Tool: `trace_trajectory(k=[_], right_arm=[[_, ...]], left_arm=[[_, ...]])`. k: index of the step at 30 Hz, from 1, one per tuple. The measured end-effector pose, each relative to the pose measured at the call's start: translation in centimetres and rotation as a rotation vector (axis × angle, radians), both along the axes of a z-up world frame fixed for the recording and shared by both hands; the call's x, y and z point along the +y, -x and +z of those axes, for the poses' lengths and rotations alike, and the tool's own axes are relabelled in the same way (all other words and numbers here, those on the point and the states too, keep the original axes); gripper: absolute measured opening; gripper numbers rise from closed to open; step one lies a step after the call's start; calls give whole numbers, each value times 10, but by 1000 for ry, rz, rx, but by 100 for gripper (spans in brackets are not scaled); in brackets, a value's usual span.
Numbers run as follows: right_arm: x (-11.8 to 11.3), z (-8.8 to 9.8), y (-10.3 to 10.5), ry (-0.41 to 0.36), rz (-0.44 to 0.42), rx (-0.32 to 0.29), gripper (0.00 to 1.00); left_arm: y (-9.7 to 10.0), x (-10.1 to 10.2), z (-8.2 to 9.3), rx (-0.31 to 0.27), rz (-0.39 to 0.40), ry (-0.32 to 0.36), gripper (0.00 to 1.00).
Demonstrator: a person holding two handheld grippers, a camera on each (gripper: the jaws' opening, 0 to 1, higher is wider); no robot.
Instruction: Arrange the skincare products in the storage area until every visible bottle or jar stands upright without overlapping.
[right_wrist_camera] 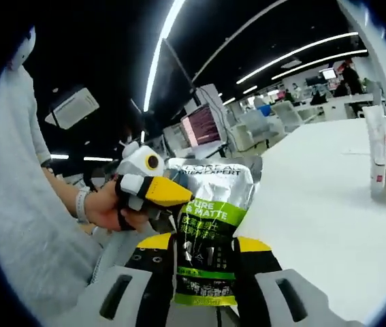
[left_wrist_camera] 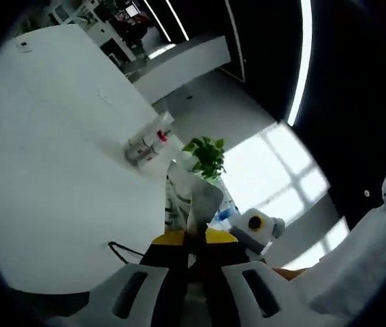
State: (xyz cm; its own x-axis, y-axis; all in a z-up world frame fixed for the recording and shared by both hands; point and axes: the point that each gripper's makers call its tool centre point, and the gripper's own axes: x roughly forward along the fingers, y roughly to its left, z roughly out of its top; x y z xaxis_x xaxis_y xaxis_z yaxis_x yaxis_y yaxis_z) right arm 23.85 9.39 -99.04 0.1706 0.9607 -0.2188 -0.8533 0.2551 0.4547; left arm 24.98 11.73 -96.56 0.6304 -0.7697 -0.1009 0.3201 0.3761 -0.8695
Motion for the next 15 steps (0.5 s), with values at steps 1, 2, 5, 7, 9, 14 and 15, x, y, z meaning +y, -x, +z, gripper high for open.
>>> trace_trajectory(k=[1,2,5,7,9,14,15], right_arm=[[0,1,0,-6,0,4,33],[0,2,0,-18,-1,18,35],[0,3,0,-40,-1,47,44],[-1,5,-2,-64,-7,76,50],[-3,12,-5,-115,-19,112,55],[-9,23,-10,-238,-27,245,67],[-10,25,-12,-258,-27,260,68]], left_arm=[[1,-1,2,-5,-7,5,0],[2,-2,3,-6,-16,12,0],[4,-3,6,-7,-39,47,0],[4,-3,8,-9,-40,63,0],[3,0,8,-8,-29,72,0],[5,0,13,-9,-45,128,0],[9,-3,19,-12,-68,157,0]])
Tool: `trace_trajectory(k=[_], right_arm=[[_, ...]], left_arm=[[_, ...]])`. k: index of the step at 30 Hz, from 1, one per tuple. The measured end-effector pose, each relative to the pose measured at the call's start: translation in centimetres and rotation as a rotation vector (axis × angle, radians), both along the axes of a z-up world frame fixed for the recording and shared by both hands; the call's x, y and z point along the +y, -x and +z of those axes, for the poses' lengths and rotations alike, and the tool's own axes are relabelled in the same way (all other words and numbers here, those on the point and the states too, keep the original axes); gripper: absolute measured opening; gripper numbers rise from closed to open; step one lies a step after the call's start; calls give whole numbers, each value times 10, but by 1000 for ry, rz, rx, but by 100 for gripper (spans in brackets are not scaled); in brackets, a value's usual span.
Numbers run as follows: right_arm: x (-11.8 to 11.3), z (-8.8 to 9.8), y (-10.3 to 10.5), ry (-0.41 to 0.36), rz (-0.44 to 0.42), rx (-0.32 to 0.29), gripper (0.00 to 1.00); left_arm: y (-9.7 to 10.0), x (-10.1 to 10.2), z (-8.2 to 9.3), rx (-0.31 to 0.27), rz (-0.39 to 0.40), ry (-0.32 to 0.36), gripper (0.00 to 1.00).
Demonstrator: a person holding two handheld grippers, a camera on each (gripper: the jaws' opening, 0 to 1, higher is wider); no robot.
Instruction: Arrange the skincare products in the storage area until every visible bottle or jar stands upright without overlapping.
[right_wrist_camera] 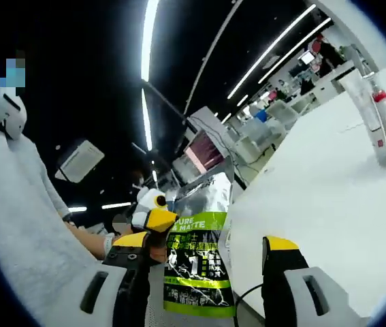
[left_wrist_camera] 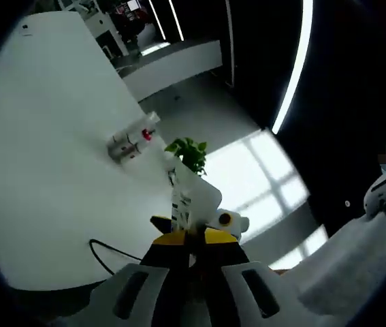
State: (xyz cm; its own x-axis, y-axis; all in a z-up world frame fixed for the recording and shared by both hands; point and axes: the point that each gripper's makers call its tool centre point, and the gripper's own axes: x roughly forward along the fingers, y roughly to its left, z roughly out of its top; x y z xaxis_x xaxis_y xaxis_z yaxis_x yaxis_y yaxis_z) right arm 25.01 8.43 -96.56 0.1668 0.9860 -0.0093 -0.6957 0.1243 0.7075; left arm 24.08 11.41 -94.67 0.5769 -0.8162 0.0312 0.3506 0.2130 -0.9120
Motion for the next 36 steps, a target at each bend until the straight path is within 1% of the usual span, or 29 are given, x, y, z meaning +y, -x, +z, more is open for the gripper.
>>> trace_trajectory(k=[2,3,4,5,6,7,8,9,10,11,14,15,17,18,19,21,22,23,24,26,27,29,30,31,33,34,36], right_arm=[[0,6,2,-53,16,40,67],[0,11,6,-92,44,76,63],[0,11,9,-97,61,90,59],[1,10,11,-95,75,98,52],[1,9,11,-94,82,96,45],[2,9,16,-90,108,100,37],[2,9,19,-89,125,103,26],[2,13,26,-112,161,109,18],[3,9,20,-94,125,112,18],[3,10,18,-96,120,113,16],[-1,12,12,-131,103,172,11],[-3,12,11,-134,97,169,8],[-5,15,9,-170,103,207,4],[-5,13,9,-166,101,219,3],[-5,12,9,-159,100,212,2],[-5,13,8,-167,98,223,0],[-5,14,8,-185,97,250,0],[-6,13,7,-190,97,263,0],[-6,14,6,-195,93,265,0],[-8,16,4,-210,79,269,0],[-9,18,0,-232,60,294,0],[-12,23,-2,-268,48,311,0],[-11,24,-3,-280,36,313,0],[-10,23,-2,-284,34,329,0],[-9,23,-2,-286,26,325,0],[-8,24,-4,-297,10,335,0],[-7,22,-5,-303,-4,342,0]], left_arm=[[4,-4,5,-6,-27,30,0],[6,-6,4,-4,-48,35,0],[7,-7,4,-6,-57,35,0],[13,-11,5,-1,-96,48,0],[15,-13,5,-1,-112,56,0],[19,-17,6,4,-142,71,0],[19,-20,5,1,-147,57,0],[17,-19,0,-8,-133,24,0],[19,-18,0,4,-149,45,0],[17,-17,-1,5,-140,39,0],[16,-17,-1,8,-133,40,1],[15,-16,-3,12,-125,30,1],[13,-15,-7,16,-121,20,1],[13,-14,-7,20,-118,20,1],[12,-14,-8,26,-118,22,1],[10,-13,-10,37,-106,20,1],[9,-13,-10,28,-106,17,1],[9,-13,-10,17,-101,18,2],[8,-13,-9,15,-96,21,2],[6,-12,-8,-9,-86,23,3],[4,-10,-7,-27,-71,24,3],[2,-8,-4,-50,-57,29,3],[2,-7,-1,-54,-51,43,3],[2,-7,0,-57,-50,50,3],[1,-7,-1,-55,-51,50,4],[0,-6,-1,-65,-42,48,5],[0,-6,0,-69,-42,55,10]])
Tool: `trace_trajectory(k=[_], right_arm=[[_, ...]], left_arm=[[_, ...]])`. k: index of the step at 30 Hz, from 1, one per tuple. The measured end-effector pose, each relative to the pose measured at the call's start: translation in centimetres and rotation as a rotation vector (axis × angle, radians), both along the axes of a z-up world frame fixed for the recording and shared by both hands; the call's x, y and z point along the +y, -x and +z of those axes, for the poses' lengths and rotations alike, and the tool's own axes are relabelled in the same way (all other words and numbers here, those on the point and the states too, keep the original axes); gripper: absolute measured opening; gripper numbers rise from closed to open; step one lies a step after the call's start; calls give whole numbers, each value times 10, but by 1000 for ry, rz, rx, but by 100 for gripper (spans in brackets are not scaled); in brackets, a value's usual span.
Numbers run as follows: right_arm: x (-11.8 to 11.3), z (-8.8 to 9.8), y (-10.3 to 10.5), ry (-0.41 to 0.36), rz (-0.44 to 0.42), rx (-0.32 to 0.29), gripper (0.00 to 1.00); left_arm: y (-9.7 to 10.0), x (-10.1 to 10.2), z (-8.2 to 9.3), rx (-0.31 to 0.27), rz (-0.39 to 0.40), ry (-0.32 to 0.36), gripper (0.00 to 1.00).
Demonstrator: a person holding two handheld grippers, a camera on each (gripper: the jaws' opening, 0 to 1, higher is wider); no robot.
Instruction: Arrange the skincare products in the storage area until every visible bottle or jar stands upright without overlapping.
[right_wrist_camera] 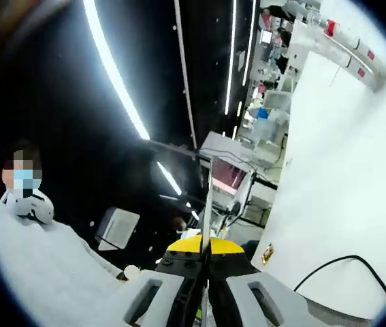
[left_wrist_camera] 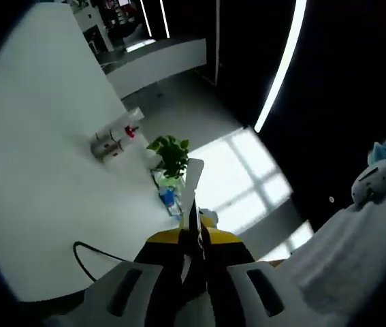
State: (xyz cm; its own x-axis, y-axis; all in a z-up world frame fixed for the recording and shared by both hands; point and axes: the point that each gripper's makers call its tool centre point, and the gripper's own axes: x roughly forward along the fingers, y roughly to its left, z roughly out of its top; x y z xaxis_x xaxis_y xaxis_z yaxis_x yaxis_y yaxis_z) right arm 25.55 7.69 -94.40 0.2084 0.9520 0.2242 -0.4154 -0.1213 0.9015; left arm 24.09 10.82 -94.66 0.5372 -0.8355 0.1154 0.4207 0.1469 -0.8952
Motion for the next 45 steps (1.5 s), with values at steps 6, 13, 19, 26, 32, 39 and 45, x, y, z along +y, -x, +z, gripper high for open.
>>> trace_trajectory(k=[6,13,19,26,32,39,45], right_arm=[[-3,3,-3,-23,-17,19,0],[3,7,0,-39,-16,-2,0],[3,1,-3,3,-34,-21,0],[14,0,15,29,60,-64,4],[20,-9,20,90,91,-82,4],[16,-11,14,84,72,-57,0],[17,-16,14,121,67,-71,0]], left_arm=[[9,-14,-6,11,-75,-32,25],[10,-14,-9,22,-85,-43,8],[9,-6,-7,61,-63,-22,0],[-4,15,-1,78,39,34,0],[-7,17,-3,92,63,23,0],[-4,6,-8,27,24,-29,2],[4,-6,-21,99,-45,-68,0]])
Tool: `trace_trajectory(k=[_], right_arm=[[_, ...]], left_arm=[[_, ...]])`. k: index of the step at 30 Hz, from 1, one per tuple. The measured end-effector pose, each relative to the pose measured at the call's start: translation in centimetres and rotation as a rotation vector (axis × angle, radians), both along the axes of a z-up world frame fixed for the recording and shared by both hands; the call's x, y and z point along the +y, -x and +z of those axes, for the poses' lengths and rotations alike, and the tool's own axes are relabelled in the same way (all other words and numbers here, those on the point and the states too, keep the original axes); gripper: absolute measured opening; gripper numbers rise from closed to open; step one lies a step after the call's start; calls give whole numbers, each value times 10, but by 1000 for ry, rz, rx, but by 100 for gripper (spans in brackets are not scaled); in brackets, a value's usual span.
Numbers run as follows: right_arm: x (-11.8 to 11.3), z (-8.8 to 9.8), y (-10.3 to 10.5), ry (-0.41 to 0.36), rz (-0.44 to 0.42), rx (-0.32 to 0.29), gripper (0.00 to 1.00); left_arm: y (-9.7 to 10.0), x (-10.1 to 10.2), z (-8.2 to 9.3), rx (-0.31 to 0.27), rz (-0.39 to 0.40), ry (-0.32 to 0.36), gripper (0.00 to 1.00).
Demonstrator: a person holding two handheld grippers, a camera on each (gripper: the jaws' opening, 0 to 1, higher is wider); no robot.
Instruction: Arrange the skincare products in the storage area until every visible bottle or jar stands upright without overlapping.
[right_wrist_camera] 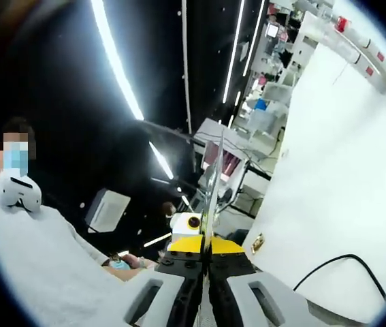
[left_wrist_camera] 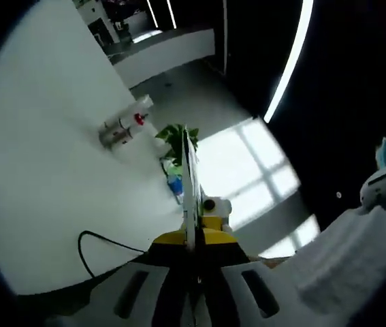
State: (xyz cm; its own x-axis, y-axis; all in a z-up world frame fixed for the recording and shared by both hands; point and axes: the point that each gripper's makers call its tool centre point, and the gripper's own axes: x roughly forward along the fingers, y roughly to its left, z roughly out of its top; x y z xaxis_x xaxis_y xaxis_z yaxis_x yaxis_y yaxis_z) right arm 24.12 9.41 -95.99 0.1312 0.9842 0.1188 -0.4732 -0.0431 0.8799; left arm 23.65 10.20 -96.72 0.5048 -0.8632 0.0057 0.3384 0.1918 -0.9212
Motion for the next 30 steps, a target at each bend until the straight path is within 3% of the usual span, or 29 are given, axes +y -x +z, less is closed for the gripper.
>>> trace_trajectory(k=[3,6,13,15,19,27,30], right_arm=[[1,2,1,-16,10,24,0],[0,6,3,-37,19,8,0],[-6,7,-5,-50,-25,3,0],[-6,6,-7,-30,-41,-26,0],[-14,8,-16,-48,-93,-8,0],[-11,8,-16,-39,-92,5,0],[-11,8,-15,-10,-95,-68,3]], left_arm=[[1,1,2,1,-7,12,0],[3,1,5,-8,-15,22,0],[7,-5,2,-3,-41,17,0],[5,-5,0,17,-37,29,0],[5,-5,0,28,-40,36,0],[6,-3,-1,-4,-44,-5,0],[7,-2,1,-6,-46,6,0]])
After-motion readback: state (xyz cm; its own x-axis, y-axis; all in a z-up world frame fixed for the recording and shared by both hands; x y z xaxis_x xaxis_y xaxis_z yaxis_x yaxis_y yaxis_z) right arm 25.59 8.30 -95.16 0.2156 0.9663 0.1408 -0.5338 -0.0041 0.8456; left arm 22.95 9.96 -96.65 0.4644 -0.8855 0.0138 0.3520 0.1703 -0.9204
